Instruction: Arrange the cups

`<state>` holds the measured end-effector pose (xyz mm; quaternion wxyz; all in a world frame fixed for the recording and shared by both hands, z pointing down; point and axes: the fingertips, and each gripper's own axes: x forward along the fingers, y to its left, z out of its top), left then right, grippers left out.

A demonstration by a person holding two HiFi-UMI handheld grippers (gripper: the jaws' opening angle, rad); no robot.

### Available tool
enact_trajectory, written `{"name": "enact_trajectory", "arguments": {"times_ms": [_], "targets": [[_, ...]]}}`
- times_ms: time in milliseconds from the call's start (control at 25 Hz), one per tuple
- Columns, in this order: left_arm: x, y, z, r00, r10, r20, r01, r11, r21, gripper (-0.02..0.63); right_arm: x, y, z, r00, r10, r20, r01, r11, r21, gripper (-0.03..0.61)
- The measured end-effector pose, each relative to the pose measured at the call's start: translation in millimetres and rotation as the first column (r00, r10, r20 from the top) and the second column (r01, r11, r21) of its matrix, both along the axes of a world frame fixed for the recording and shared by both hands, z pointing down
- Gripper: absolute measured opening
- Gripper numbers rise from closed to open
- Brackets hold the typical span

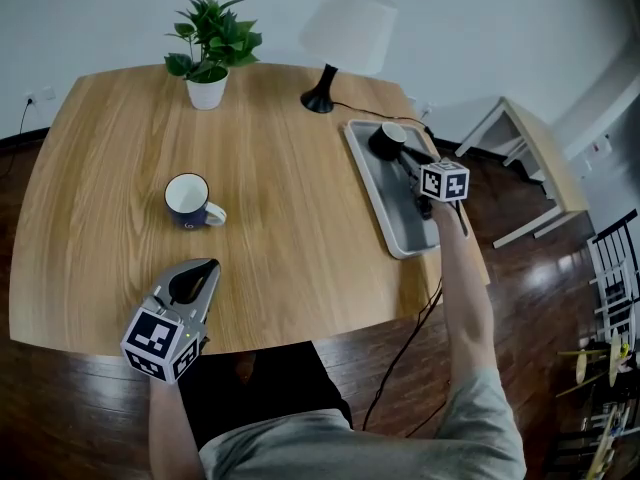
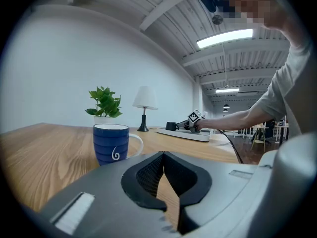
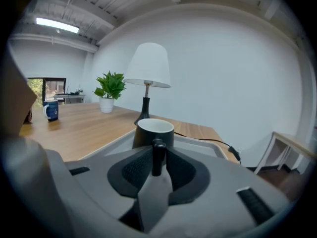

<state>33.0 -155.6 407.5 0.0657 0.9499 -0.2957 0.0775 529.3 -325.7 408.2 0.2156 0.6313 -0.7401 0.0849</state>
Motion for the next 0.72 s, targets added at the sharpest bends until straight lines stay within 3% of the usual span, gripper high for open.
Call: {"name": "enact_trajectory", "arguments": {"times_ms": [40,80,120,240,280,360,440,520,600,720], "targets": [[0.1,0.0,-0.3,1.000,-0.001,-0.002,0.001,1.000,0.001,0.009,3.2,2.3,0.5,1.000,0.023,-0.011,-0.023,1.000,-0.012,0.120],[0.5,0.0,-0.7,1.000,-0.003,-0.003,0.003,1.000,0.003,0.011,5.8,5.1,-1.1,0.999,0.048,-0.011,-0.048,0.999,-0.018,0.216],[1.2,0.1,-1.2,1.000,-0.005,-0.004,0.005,1.000,0.004,0.009,7.9,8.7,-5.1,0.997,0.074,-0.002,-0.074,0.997,-0.016,0.253],[4.6,0.0,-2.9,1.000,-0.004,-0.003,0.004,1.000,0.009,0.009,-5.4,27.8,-34.8,0.995,0.100,0.020,-0.101,0.993,0.064,0.249],[6.2,-0.3,-3.1,1.000,0.002,-0.003,-0.002,1.000,0.012,0.009,-28.2,36.4,-48.7,0.999,0.046,0.021,-0.048,0.993,0.107,0.223],[8.4,-0.5,-2.9,1.000,0.012,-0.006,-0.012,1.000,0.016,0.009,-109.0,54.2,-67.0,0.985,-0.170,0.012,0.166,0.974,0.157,0.192],[7.9,0.0,-2.3,1.000,0.015,-0.009,-0.015,1.000,0.015,0.009,-208.0,71.9,-62.8,0.918,-0.397,-0.015,0.395,0.908,0.138,0.192],[6.5,0.1,-1.9,1.000,0.013,-0.009,-0.013,1.000,0.013,0.009,-297.9,89.5,-46.8,0.832,-0.555,-0.012,0.553,0.826,0.106,0.209],[6.0,0.1,-1.4,1.000,0.012,-0.007,-0.012,1.000,0.013,0.009,-367.4,101.8,-31.4,0.764,-0.646,-0.009,0.643,0.759,0.098,0.239],[6.3,0.4,-0.7,1.000,0.011,-0.005,-0.011,1.000,0.012,0.009,-433.6,105.8,-14.0,0.712,-0.700,-0.055,0.702,0.707,0.090,0.244]]}}
